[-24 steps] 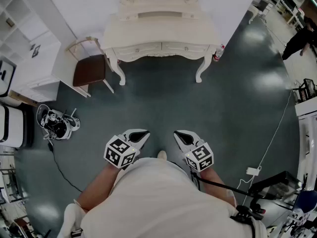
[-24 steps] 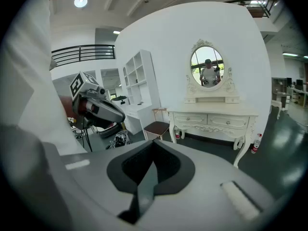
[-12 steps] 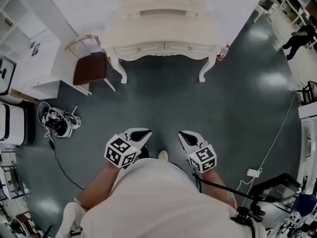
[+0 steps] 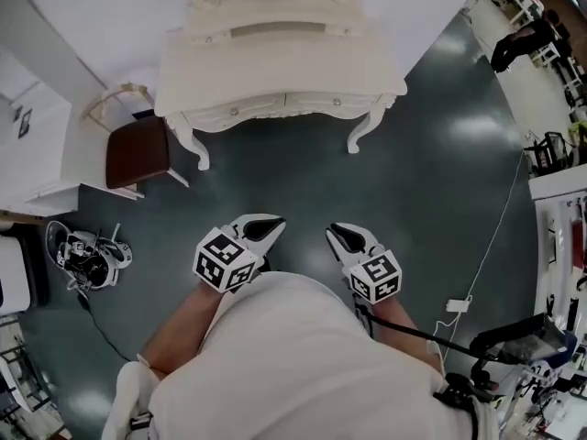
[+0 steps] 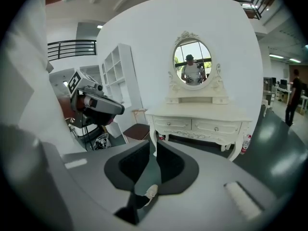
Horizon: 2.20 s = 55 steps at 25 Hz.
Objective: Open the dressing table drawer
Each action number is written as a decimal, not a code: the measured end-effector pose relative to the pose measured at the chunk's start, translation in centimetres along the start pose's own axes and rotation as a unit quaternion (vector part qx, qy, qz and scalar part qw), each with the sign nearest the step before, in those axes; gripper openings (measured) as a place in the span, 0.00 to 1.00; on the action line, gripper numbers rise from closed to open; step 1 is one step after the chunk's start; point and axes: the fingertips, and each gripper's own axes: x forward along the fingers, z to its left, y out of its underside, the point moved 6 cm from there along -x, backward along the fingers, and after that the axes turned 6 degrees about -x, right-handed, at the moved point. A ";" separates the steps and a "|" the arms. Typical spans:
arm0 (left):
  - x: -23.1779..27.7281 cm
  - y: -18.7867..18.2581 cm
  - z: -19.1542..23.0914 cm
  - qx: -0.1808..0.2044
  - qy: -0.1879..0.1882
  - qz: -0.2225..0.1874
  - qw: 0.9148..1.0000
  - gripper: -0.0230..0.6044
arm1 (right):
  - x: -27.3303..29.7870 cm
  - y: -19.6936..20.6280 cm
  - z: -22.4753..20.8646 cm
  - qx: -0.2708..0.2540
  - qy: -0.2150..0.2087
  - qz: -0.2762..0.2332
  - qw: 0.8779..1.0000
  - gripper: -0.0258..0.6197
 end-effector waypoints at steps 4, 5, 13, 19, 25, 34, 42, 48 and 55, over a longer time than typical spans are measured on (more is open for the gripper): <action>-0.1 -4.4 5.4 0.027 0.034 0.007 0.999 0.04 | 5.6 -4.7 -3.7 -0.013 0.032 0.003 0.999 0.08; -0.3 -5.0 6.9 0.032 0.036 0.010 0.999 0.04 | 7.0 -5.6 -4.4 -0.012 0.039 0.004 0.999 0.08; -1.5 -8.4 16.1 0.004 0.020 -0.002 1.000 0.04 | 14.5 -10.7 -8.4 -0.005 0.062 0.006 0.998 0.04; -0.3 -11.5 20.7 -0.012 -0.002 -0.011 1.000 0.04 | 18.9 -12.3 -14.6 0.002 0.075 0.009 0.997 0.04; 2.2 -17.4 25.8 -0.005 -0.043 -0.018 0.999 0.04 | 24.4 -13.3 -26.2 0.031 0.105 0.010 0.994 0.08; 9.7 -27.6 31.1 -0.003 -0.081 -0.030 0.996 0.04 | 31.8 -16.0 -45.4 0.044 0.142 0.025 0.989 0.12; 15.0 -32.1 33.9 -0.030 -0.127 -0.032 0.991 0.04 | 37.1 -15.8 -58.5 0.075 0.174 0.035 0.981 0.16; 16.1 -33.5 35.4 -0.041 -0.148 -0.026 0.988 0.04 | 41.3 -16.5 -64.9 0.085 0.194 0.038 0.977 0.20; 16.4 -34.7 37.4 -0.046 -0.168 -0.018 0.985 0.04 | 44.9 -17.3 -68.7 0.100 0.209 0.040 0.972 0.23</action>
